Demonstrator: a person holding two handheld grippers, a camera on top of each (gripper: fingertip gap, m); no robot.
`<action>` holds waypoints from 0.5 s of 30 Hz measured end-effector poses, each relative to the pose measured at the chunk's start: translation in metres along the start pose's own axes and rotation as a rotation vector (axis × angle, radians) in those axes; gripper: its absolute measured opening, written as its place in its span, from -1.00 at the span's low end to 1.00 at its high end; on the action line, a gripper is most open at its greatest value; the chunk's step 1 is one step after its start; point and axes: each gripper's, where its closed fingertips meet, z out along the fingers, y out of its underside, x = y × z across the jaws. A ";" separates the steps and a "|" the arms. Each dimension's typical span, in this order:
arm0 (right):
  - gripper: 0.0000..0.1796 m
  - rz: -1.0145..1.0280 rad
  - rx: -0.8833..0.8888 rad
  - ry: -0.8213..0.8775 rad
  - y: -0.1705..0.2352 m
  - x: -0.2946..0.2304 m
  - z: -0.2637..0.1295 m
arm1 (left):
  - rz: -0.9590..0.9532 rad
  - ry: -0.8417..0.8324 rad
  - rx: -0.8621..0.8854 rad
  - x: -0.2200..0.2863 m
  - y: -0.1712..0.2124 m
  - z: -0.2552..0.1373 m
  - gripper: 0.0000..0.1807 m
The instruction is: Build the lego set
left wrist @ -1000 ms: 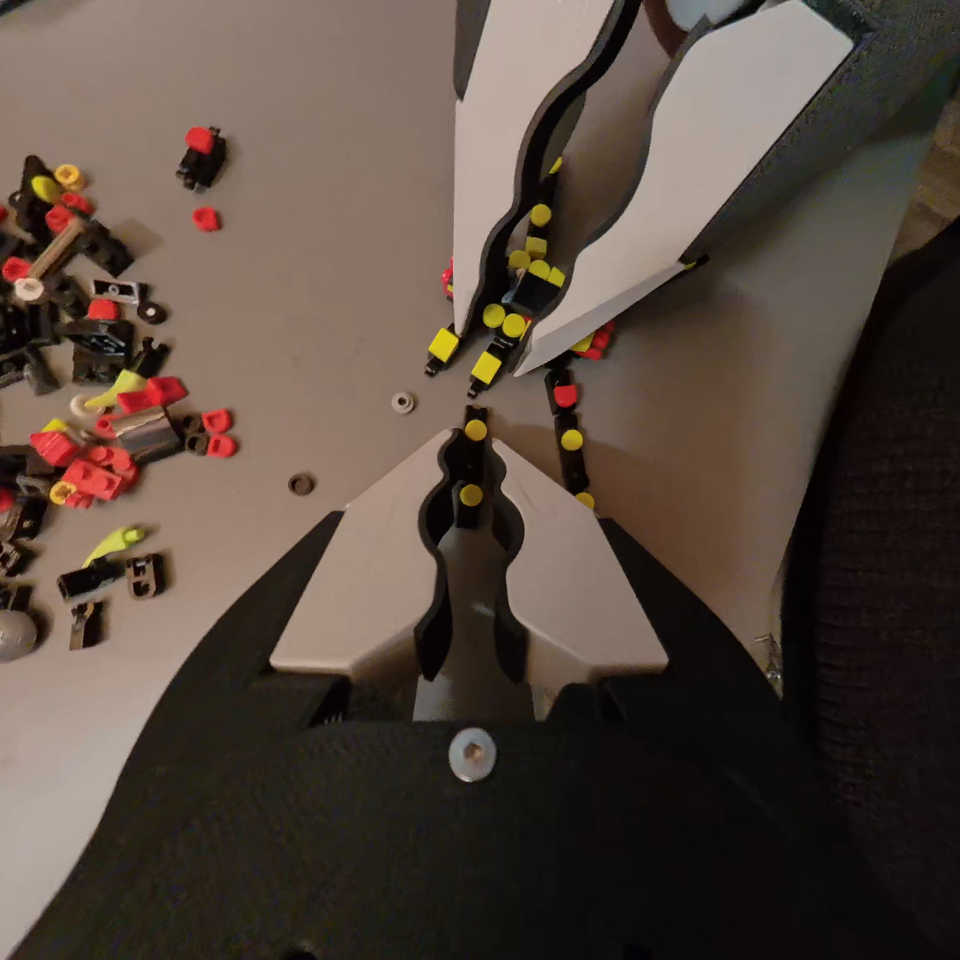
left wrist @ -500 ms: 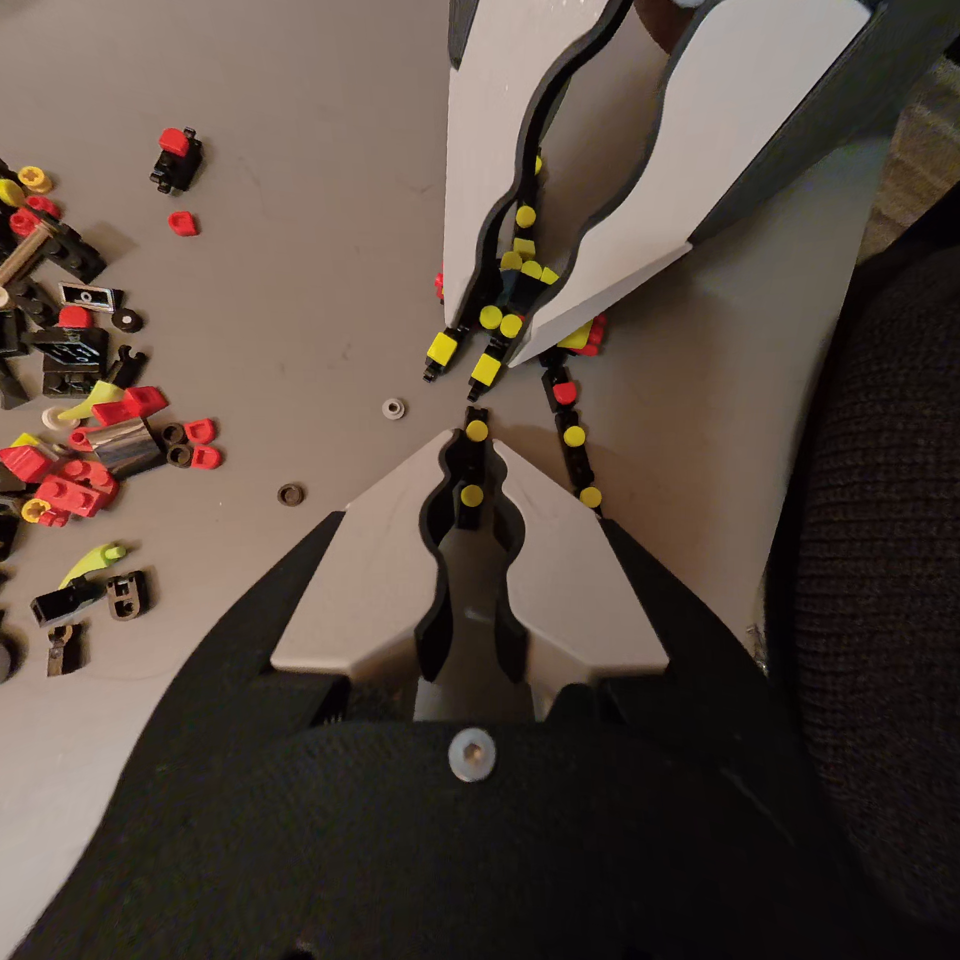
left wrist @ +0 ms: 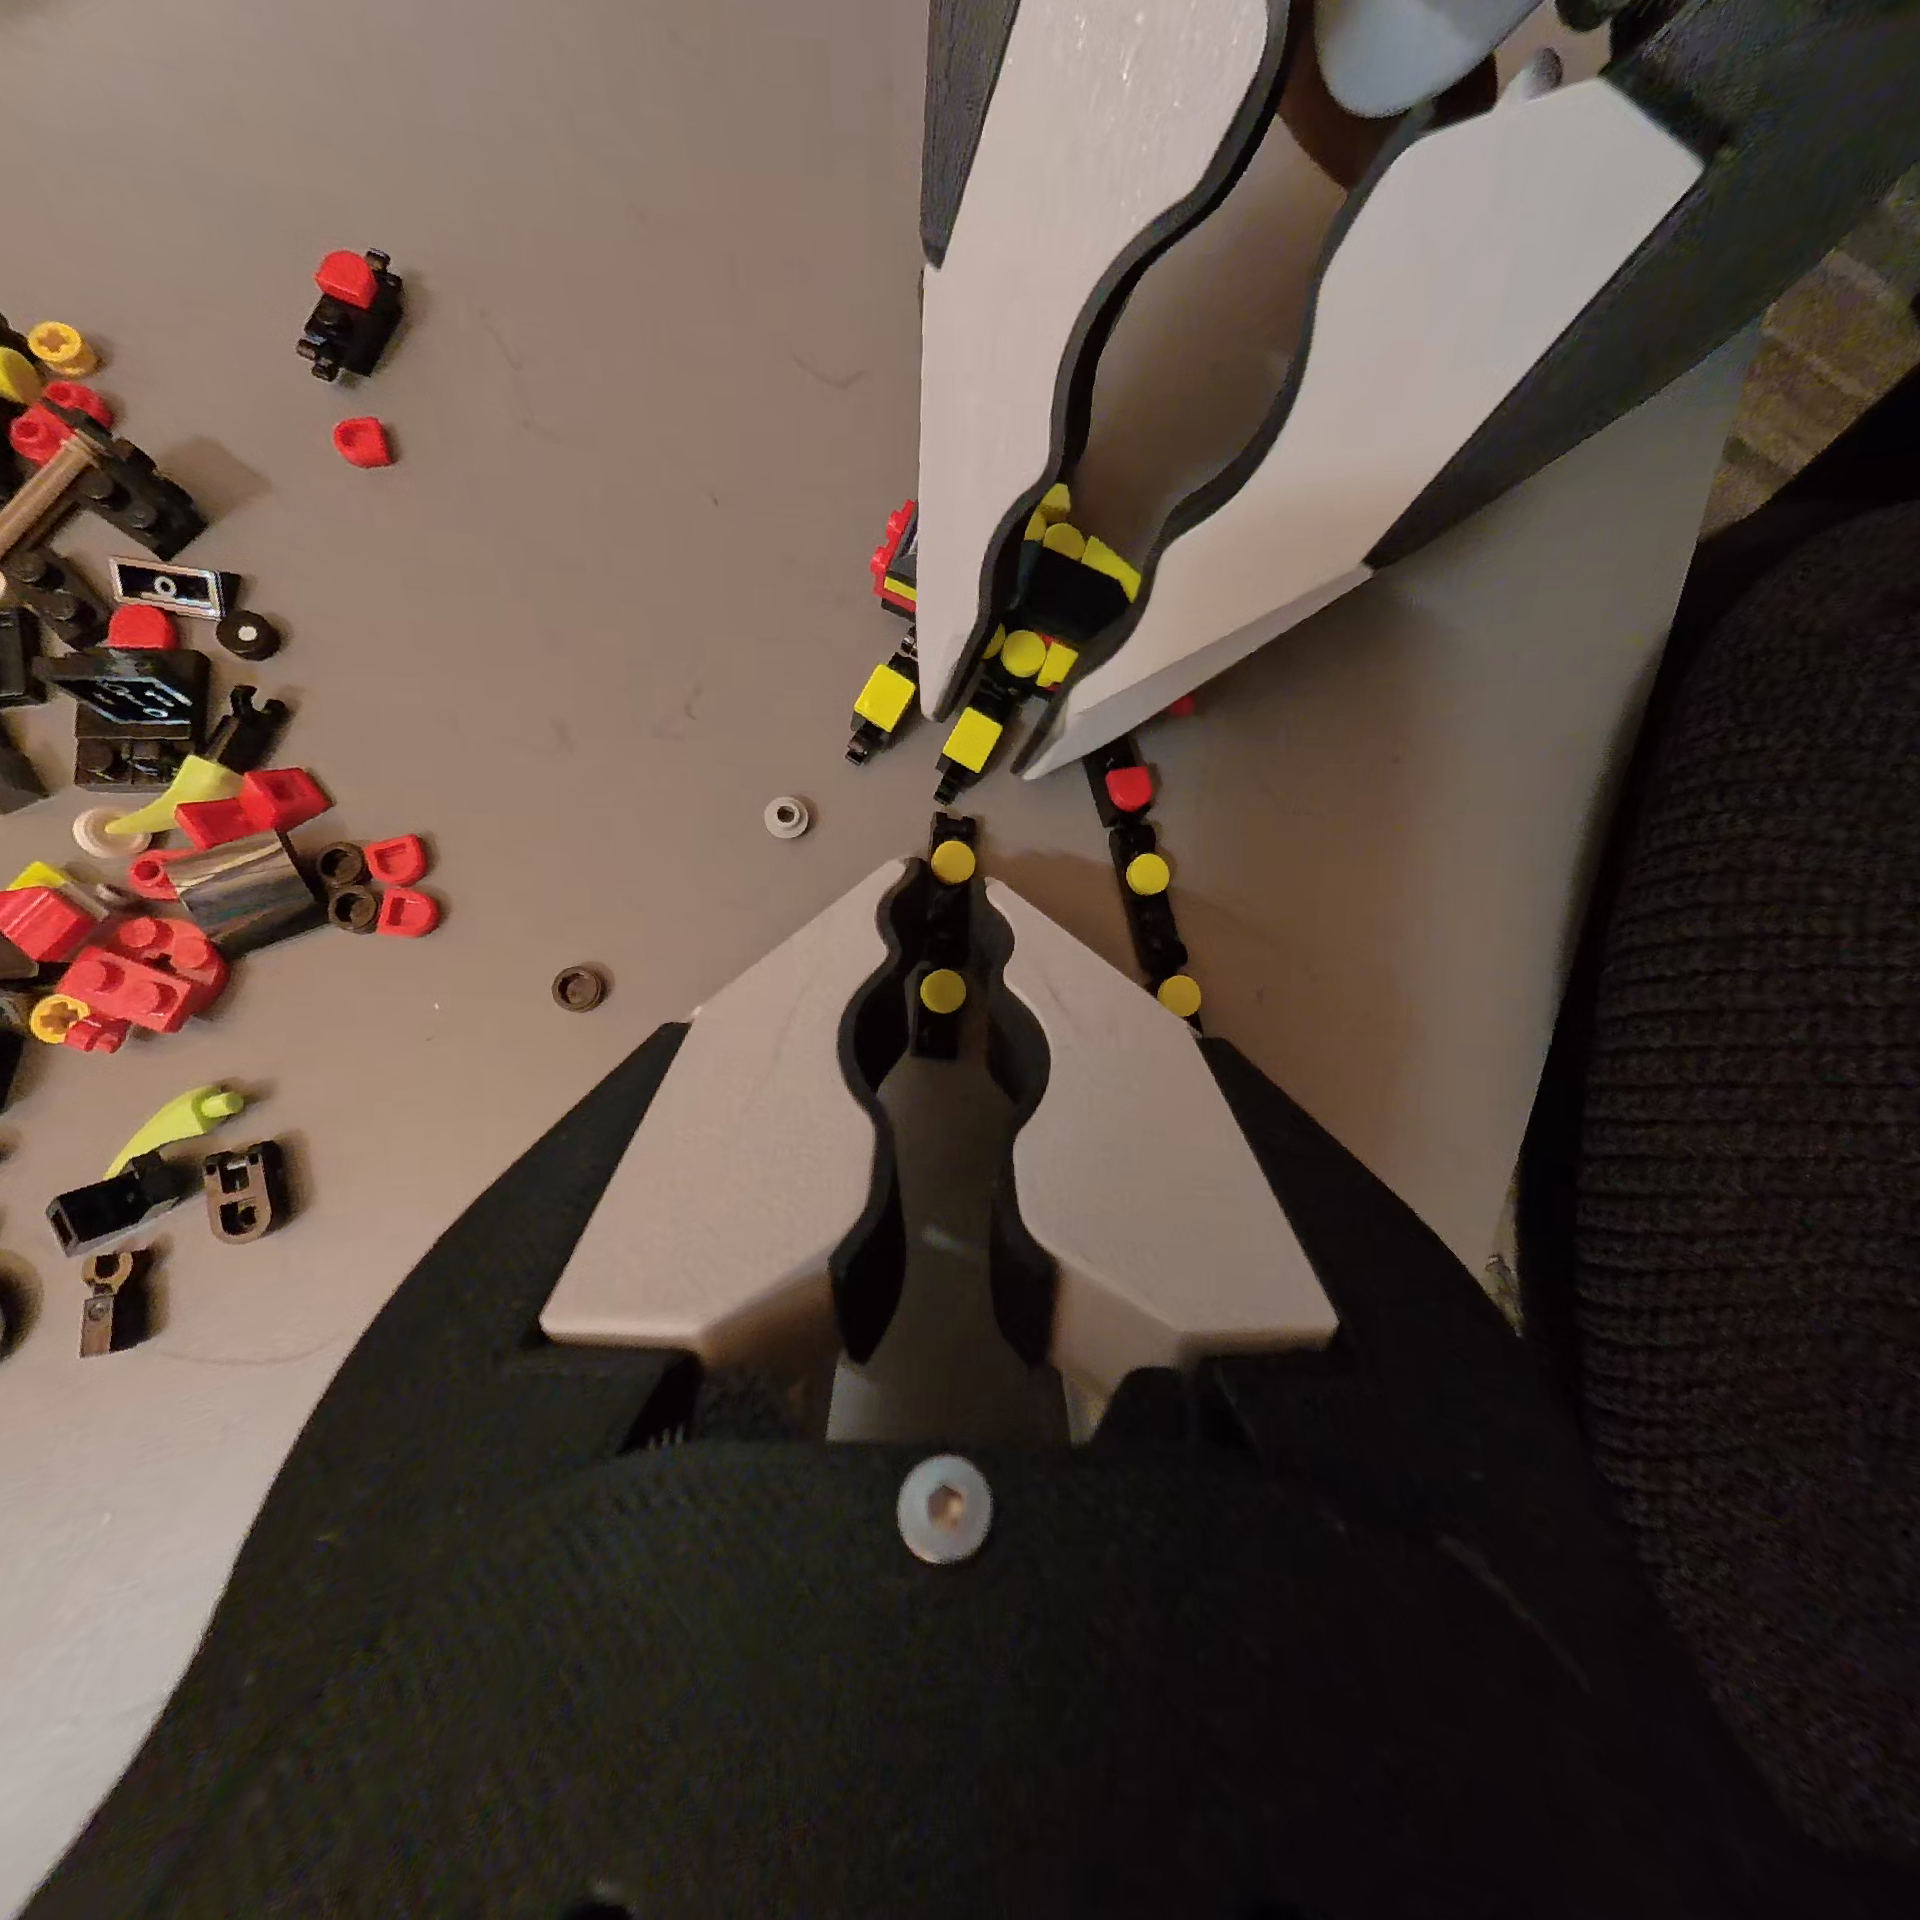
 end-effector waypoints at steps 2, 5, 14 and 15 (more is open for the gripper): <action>-0.88 -0.014 -0.016 0.008 0.002 0.000 0.003 | -0.002 0.004 0.001 0.000 0.000 0.000 -0.93; -0.93 -0.031 -0.024 0.003 0.002 -0.002 0.006 | 0.001 0.015 0.002 0.001 0.000 0.000 -0.94; -0.93 -0.093 0.009 -0.059 0.001 -0.011 0.006 | 0.035 0.057 -0.008 0.008 0.003 0.000 -0.94; -0.93 -0.105 0.011 -0.062 0.001 -0.011 0.006 | 0.032 0.064 -0.009 0.009 0.003 0.000 -0.94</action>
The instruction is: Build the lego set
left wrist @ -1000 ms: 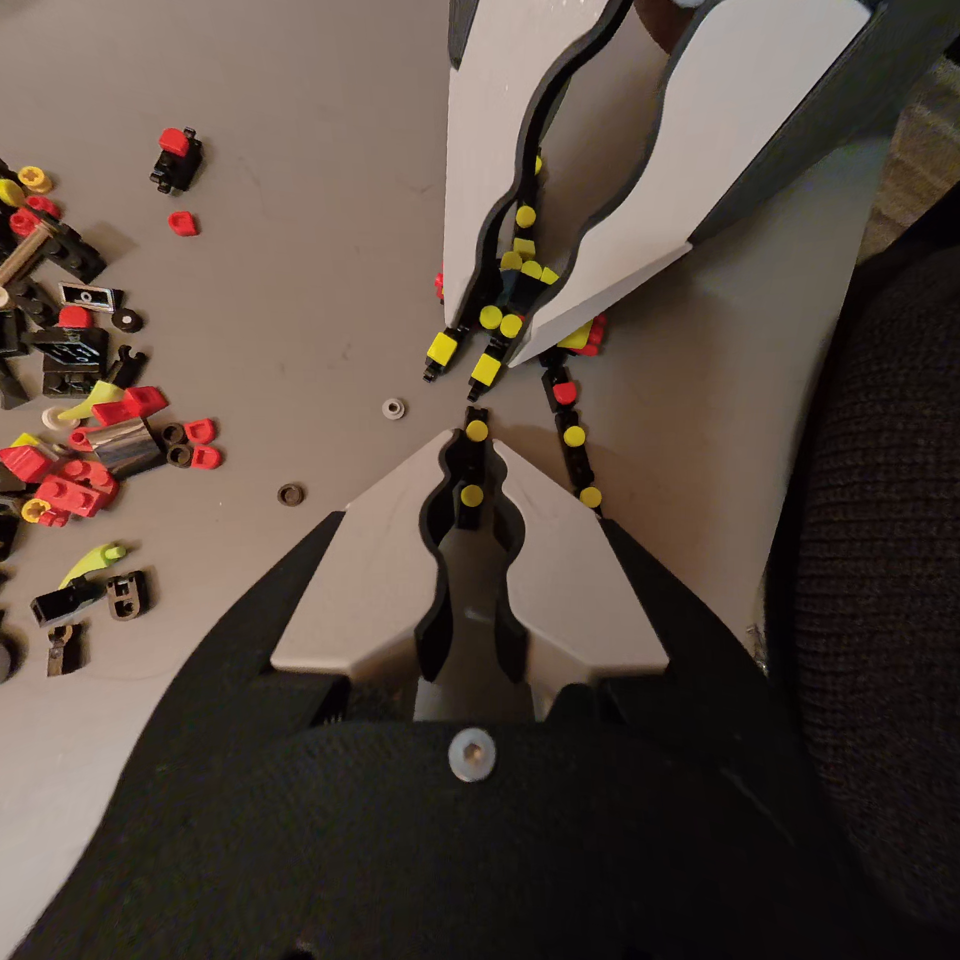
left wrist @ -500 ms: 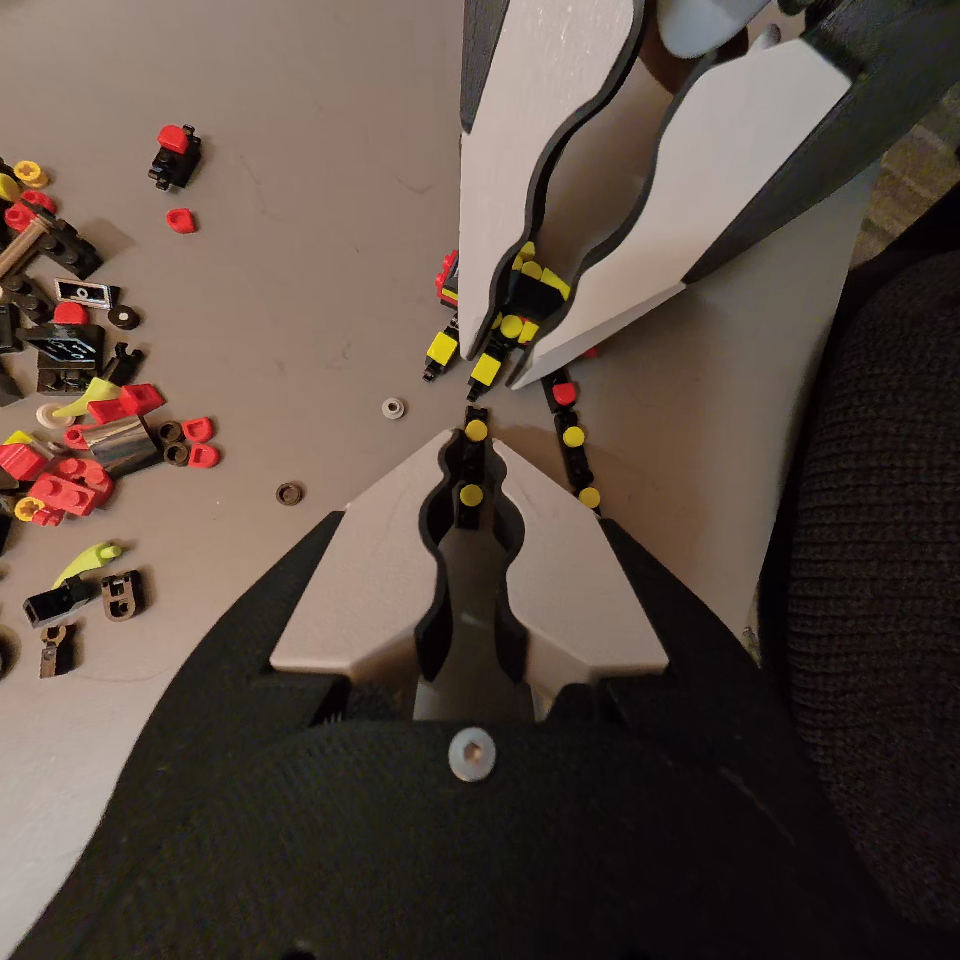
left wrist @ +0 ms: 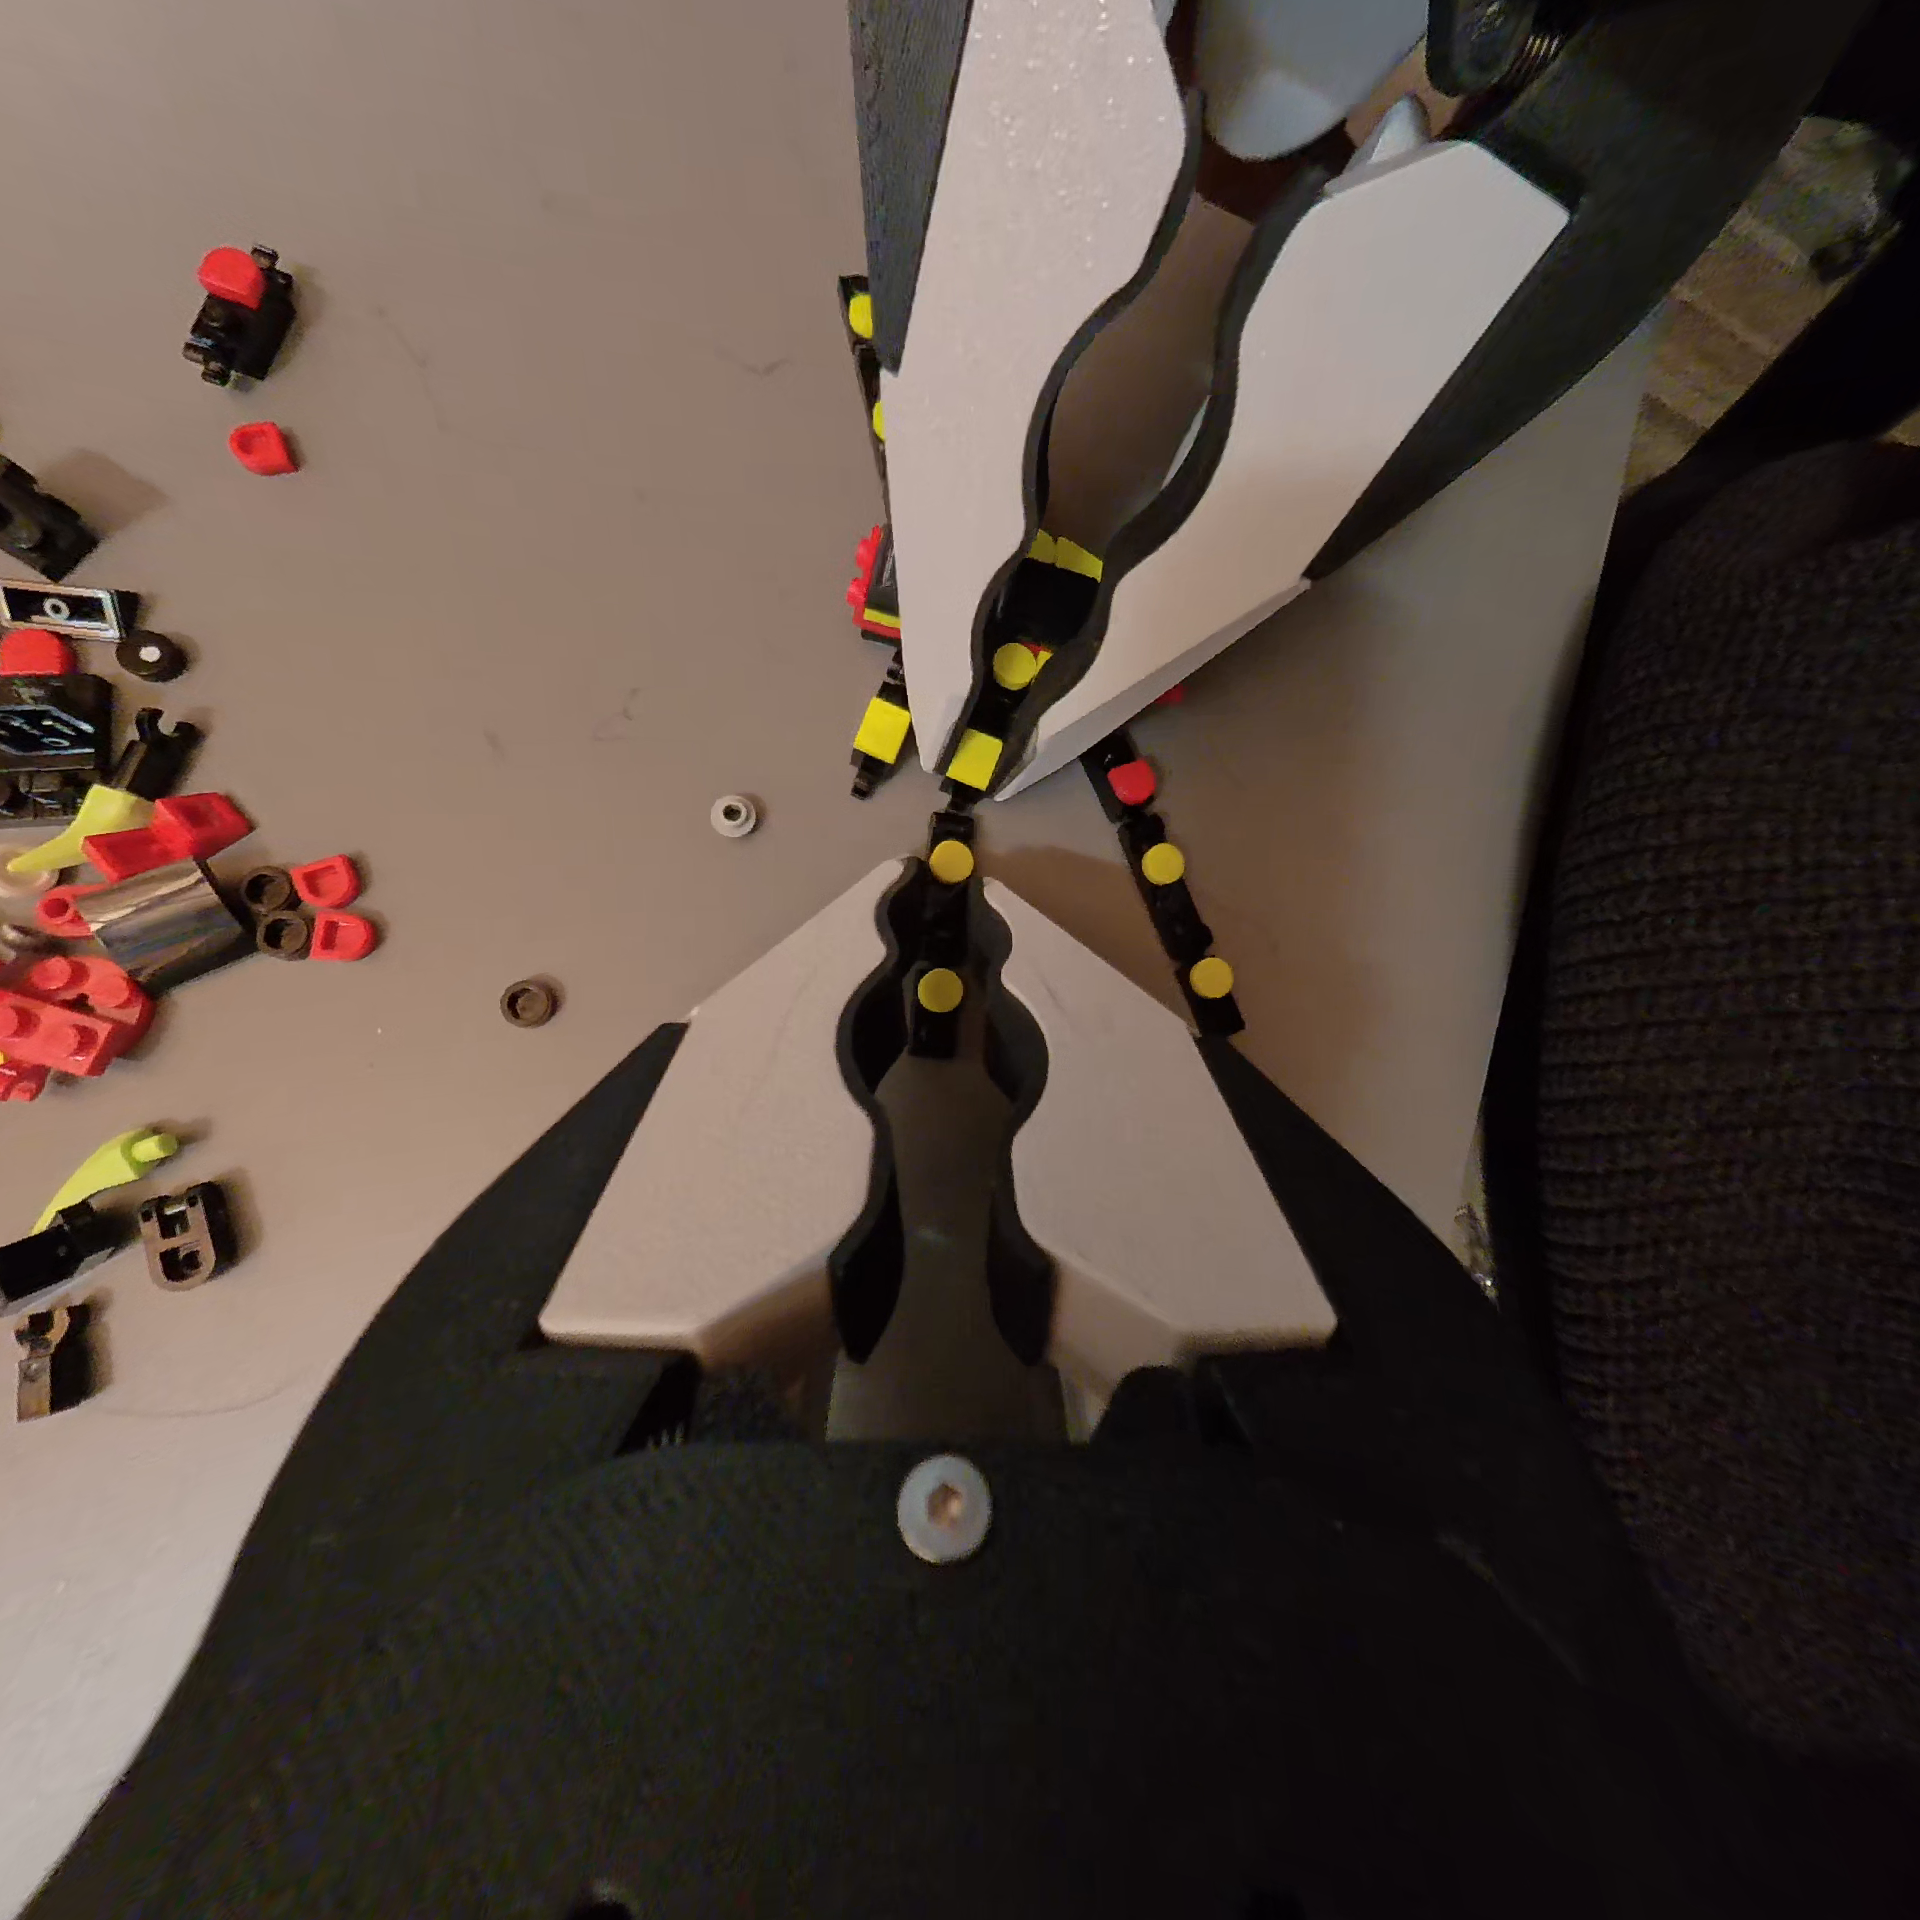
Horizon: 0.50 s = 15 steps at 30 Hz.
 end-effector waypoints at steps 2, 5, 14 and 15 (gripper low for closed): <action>-0.93 -0.018 0.005 -0.006 0.000 -0.001 0.000 | 0.001 0.011 -0.002 0.001 0.001 0.000 -0.94; -0.93 -0.052 0.019 -0.018 -0.001 -0.003 0.000 | -0.007 0.029 -0.007 0.003 0.001 -0.001 -0.94; -0.93 -0.119 0.086 -0.087 -0.002 -0.008 0.000 | -0.064 0.096 -0.022 0.006 0.002 -0.001 -0.95; -0.93 -0.122 0.090 -0.086 -0.002 -0.008 0.000 | -0.067 0.098 -0.021 0.006 0.002 -0.001 -0.96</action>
